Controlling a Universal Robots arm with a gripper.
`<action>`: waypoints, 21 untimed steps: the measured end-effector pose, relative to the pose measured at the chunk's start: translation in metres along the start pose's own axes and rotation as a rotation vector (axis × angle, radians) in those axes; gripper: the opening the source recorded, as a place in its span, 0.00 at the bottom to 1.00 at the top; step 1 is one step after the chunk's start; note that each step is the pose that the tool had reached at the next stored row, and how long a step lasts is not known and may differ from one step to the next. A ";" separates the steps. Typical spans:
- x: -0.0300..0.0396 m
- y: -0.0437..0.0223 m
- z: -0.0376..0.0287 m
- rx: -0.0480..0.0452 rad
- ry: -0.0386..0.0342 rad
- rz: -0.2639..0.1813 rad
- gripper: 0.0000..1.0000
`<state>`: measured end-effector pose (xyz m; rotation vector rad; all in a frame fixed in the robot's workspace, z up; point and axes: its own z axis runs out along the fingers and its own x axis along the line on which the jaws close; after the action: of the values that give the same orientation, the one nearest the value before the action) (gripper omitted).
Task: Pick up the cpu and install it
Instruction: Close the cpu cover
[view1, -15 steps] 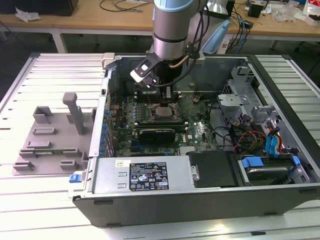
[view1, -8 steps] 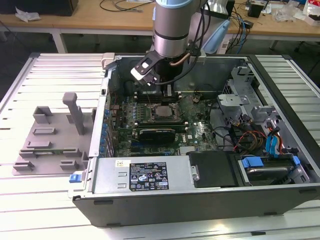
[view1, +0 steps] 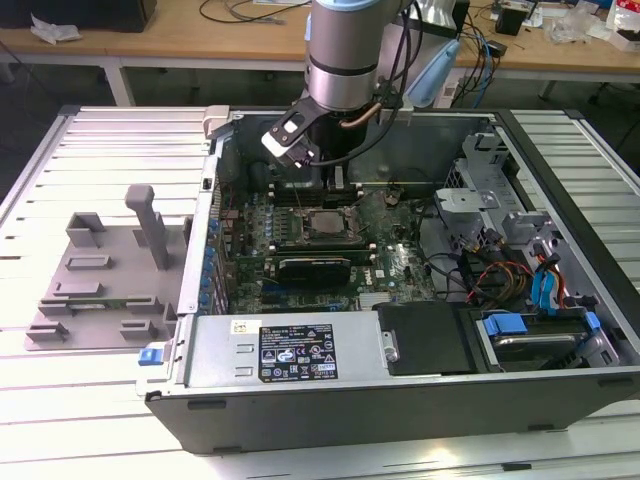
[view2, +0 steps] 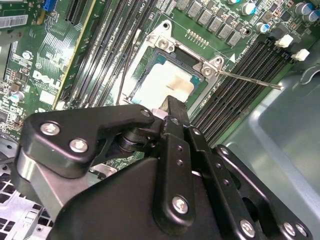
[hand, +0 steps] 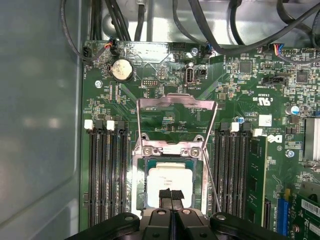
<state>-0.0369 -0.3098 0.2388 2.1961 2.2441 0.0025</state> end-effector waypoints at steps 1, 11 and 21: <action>0.0000 0.0000 -0.0001 0.0000 0.0000 0.000 0.11; 0.0000 0.0000 -0.0050 0.0000 0.0000 0.000 0.11; 0.0000 0.0001 -0.0366 0.0000 -0.0001 0.000 0.11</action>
<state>-0.0369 -0.3099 0.2754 2.1961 2.2441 0.0024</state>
